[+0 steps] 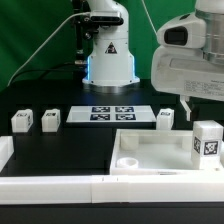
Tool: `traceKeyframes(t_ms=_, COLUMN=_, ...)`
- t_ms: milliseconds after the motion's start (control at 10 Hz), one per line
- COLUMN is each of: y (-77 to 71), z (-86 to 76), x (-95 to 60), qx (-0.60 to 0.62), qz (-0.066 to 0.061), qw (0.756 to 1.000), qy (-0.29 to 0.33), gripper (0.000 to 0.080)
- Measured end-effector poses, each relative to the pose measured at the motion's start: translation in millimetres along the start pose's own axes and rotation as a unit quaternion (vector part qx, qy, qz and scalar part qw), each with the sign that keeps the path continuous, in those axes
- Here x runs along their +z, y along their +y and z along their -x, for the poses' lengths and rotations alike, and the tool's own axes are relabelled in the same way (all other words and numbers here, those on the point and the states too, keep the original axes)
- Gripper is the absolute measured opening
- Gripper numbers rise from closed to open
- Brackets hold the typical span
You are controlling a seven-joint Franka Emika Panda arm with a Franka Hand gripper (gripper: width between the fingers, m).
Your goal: Assemble one leg
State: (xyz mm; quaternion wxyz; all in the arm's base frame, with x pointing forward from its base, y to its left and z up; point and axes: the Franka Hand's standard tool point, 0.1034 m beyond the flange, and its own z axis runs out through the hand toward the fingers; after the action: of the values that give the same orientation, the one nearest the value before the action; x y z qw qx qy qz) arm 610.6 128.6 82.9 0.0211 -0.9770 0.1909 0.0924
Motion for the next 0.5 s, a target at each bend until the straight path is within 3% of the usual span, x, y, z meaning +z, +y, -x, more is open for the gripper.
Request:
traceKeyframes(t_ms=300, y=11.9, z=-12.5, x=-4.1, qx=-0.045, qz=0.005, qw=0.999, qy=0.015, gripper=0.0648)
traceKeyframes(t_ms=400, y=14.5, z=-18.1, x=-5.5, qx=-0.05, qz=0.002, qw=0.998, qy=0.026, gripper=0.0648)
traceKeyframes(t_ms=500, y=9.0, z=-27.3, x=-8.5, qx=-0.057, qz=-0.013, qw=0.996, qy=0.073, gripper=0.0648)
